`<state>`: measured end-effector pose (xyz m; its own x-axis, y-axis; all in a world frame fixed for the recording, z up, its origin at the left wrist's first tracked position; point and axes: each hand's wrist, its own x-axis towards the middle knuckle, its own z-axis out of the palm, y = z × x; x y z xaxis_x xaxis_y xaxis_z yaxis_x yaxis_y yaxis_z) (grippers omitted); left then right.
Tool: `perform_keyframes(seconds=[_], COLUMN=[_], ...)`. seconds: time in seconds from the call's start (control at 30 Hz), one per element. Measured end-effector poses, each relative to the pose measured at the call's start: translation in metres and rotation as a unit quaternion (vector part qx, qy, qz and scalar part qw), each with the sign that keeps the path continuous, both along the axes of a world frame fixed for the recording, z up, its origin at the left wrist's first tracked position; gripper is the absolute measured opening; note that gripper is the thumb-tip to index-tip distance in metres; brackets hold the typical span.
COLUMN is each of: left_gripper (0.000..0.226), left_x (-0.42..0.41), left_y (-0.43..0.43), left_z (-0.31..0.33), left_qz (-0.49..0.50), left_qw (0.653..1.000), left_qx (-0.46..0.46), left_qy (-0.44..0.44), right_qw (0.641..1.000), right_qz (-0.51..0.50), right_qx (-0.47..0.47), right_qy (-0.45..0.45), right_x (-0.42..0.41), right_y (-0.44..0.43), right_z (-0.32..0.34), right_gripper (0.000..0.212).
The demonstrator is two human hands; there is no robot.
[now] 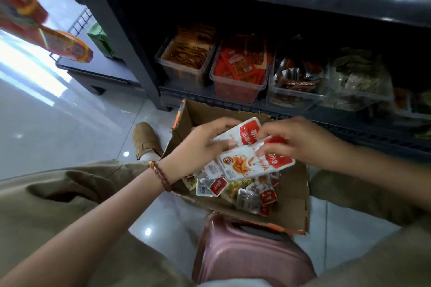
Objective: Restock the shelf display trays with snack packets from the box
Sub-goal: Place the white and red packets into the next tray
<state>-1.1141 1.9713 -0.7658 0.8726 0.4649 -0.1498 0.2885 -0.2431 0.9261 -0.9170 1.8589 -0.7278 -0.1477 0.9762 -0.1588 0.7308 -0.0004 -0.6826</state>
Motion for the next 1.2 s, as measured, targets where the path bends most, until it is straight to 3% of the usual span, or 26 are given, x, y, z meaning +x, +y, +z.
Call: perform_keyframes(seconds=[0.1,0.3,0.5,0.53,0.67,0.8,0.93,1.0,1.07,1.2], left_gripper=[0.025,0.036,0.047,0.047,0.046,0.044,0.037,0.022,0.014,0.029], left_x=[0.009,0.029,0.043,0.046,0.06,0.076,0.089,0.093,0.094,0.088], left_y=[-0.01,-0.022,-0.027,-0.027,-0.021,-0.02,-0.01,-0.001,0.01,0.033], left_z=[0.018,0.037,0.045,0.048,0.059,0.07,0.084,0.094,0.108,0.143], left_qz=[-0.004,0.018,0.024,0.033,0.064,0.087,0.074,0.055,0.082,0.136], left_qw=[0.998,0.991,0.995,0.993,0.986,0.981,0.984,0.986,0.98,0.958], left_qx=[-0.047,-0.109,0.005,0.017,0.018,-0.016,-0.069,-0.034,0.024,0.118], left_qy=[-0.051,-0.077,-0.1,-0.111,-0.154,-0.175,-0.146,-0.15,-0.179,-0.222], right_qw=[0.994,0.976,0.96,0.962,0.955,0.946,0.928,0.921,0.907,0.899], right_qz=[-0.096,-0.178,-0.214,-0.212,-0.181,-0.196,-0.236,-0.252,-0.266,-0.225], right_qx=[0.055,0.12,0.168,0.165,0.141,0.224,0.266,0.27,0.265,0.236], right_qy=[-0.002,0.035,-0.061,-0.042,0.186,0.131,0.108,0.122,0.192,0.291], right_x=[0.007,0.008,0.017,0.021,0.029,0.032,0.031,0.031,0.034,0.039], right_y=[-0.002,0.001,0.002,0.003,0.012,0.019,0.028,0.033,0.038,0.043], right_z=[0.018,0.029,0.04,0.04,0.047,0.064,0.078,0.088,0.102,0.129], right_gripper=[0.018,0.044,0.057,0.051,0.014,0.008,0.009,0.01,0.015,0.044])
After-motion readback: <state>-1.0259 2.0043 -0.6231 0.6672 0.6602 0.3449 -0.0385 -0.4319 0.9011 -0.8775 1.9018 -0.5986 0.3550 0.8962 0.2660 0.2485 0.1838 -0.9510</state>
